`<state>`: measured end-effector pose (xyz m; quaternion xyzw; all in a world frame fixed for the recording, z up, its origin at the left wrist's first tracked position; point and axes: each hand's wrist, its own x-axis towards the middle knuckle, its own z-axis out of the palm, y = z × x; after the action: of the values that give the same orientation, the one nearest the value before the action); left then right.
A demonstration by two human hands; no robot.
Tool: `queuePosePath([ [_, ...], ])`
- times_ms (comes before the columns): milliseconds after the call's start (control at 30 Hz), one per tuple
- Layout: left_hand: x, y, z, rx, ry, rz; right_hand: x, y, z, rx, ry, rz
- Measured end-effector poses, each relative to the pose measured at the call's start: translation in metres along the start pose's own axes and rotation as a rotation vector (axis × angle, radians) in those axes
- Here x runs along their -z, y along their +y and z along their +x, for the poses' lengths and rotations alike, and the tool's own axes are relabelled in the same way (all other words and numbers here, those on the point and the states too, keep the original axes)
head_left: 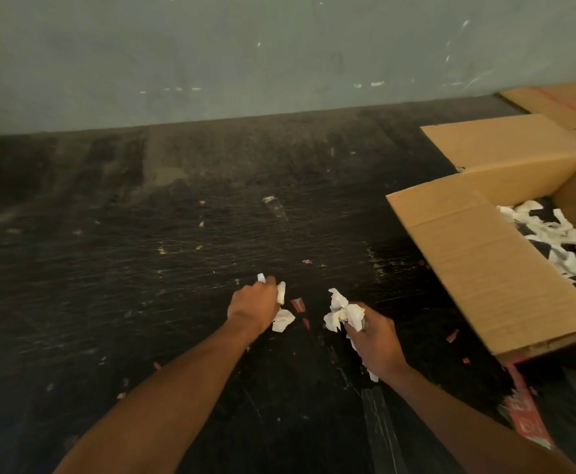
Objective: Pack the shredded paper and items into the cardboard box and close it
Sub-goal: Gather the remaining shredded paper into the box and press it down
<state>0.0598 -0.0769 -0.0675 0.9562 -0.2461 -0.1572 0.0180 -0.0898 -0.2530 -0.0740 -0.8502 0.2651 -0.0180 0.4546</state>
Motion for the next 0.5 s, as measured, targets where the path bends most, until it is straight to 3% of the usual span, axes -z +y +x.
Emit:
queuePosePath([
  [233,-0.009,-0.009,-0.009,-0.009,0.045,-0.068,0.005,-0.005,-0.018,0.023,0.034,0.031],
  [500,0.01,-0.008,-0.022,0.039,0.183,-0.398,0.03,-0.039,-0.031,0.07,0.116,0.093],
])
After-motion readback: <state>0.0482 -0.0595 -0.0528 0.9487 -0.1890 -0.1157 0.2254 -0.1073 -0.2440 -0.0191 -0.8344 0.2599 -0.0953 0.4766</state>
